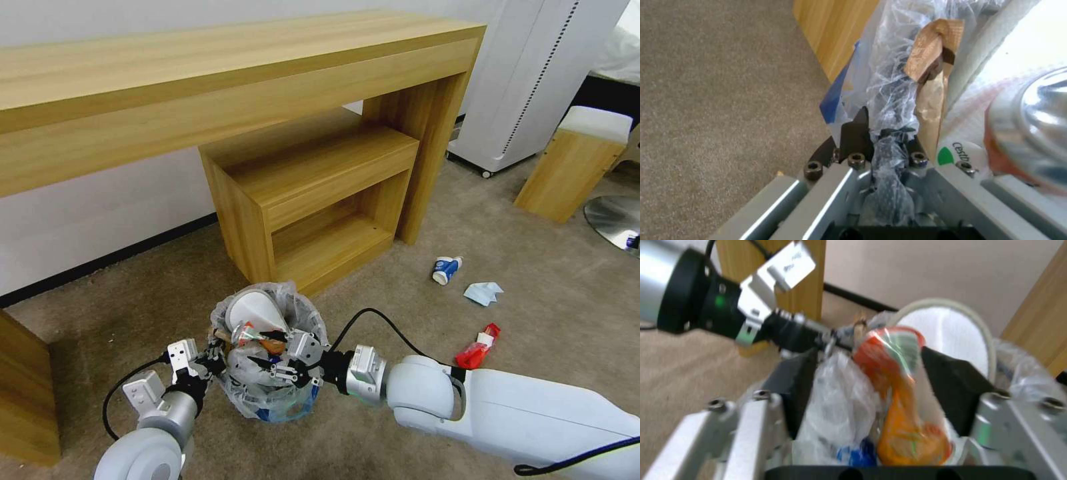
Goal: Pick up the trash bin and place the garbage on the floor into it.
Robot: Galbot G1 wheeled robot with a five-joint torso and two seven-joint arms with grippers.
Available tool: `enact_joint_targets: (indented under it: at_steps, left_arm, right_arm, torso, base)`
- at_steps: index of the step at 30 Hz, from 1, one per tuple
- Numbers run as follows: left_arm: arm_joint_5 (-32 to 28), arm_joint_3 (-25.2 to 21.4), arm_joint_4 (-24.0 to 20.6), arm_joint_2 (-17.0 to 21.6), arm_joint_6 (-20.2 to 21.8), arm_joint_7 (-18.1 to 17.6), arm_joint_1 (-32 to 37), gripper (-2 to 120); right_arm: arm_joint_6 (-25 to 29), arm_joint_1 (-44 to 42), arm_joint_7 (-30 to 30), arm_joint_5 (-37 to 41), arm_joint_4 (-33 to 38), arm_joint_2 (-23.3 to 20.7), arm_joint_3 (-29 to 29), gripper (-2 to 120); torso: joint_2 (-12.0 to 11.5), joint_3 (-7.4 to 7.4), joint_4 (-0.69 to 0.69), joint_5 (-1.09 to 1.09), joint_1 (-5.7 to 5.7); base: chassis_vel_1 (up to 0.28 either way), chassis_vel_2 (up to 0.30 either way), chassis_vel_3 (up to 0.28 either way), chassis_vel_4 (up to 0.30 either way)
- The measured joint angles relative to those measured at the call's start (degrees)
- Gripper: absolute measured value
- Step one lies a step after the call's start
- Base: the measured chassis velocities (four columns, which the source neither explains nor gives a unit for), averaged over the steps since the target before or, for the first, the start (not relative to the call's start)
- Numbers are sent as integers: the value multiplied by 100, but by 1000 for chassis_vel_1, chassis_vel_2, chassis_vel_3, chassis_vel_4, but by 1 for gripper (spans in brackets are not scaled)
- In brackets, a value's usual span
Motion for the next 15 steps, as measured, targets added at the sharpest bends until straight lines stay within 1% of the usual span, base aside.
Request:
enact_joint_targets:
  at_steps: [1,3,4,6,7,10,11,15]
  left_arm:
    - [0,0,0,0,0,0,0,2]
    - [3,5,11,-4,-2,1,-5,2]
    - [3,5,11,-4,-2,1,-5,2]
    - [7,11,14,-15,-3,4,0,2]
    - [7,11,14,-15,-3,4,0,2]
    - [12,8,52,-19,-10,10,1,2]
    - [9,-1,80,-15,-12,10,-9,2]
    - [-5,-19,137,-4,-18,10,-45,2]
  right_arm:
    - [0,0,0,0,0,0,0,63]
    - [68,-135,-13,-35,-11,11,145,73]
    - [68,-135,-13,-35,-11,11,145,73]
    - [128,-251,-14,-59,-27,27,264,85]
    - [128,-251,-14,-59,-27,27,264,85]
    - [196,-371,-25,-84,-28,31,405,96]
    - [220,-407,-31,-87,-27,22,445,99]
    - [257,-514,-39,-88,20,-1,574,100]
  torso:
    - [0,0,0,0,0]
    - [0,0,0,0,0]
    - [0,0,0,0,0]
    - [0,0,0,0,0]
    - [0,0,0,0,0]
    - [0,0,0,0,0]
    - [0,0,0,0,0]
    - [0,0,0,0,0]
  base:
    - [0,0,0,0]
    - [0,0,0,0]
    - [0,0,0,0]
    - [0,0,0,0]
    - [0,0,0,0]
    - [0,0,0,0]
    - [0,0,0,0]
    - [0,0,0,0]
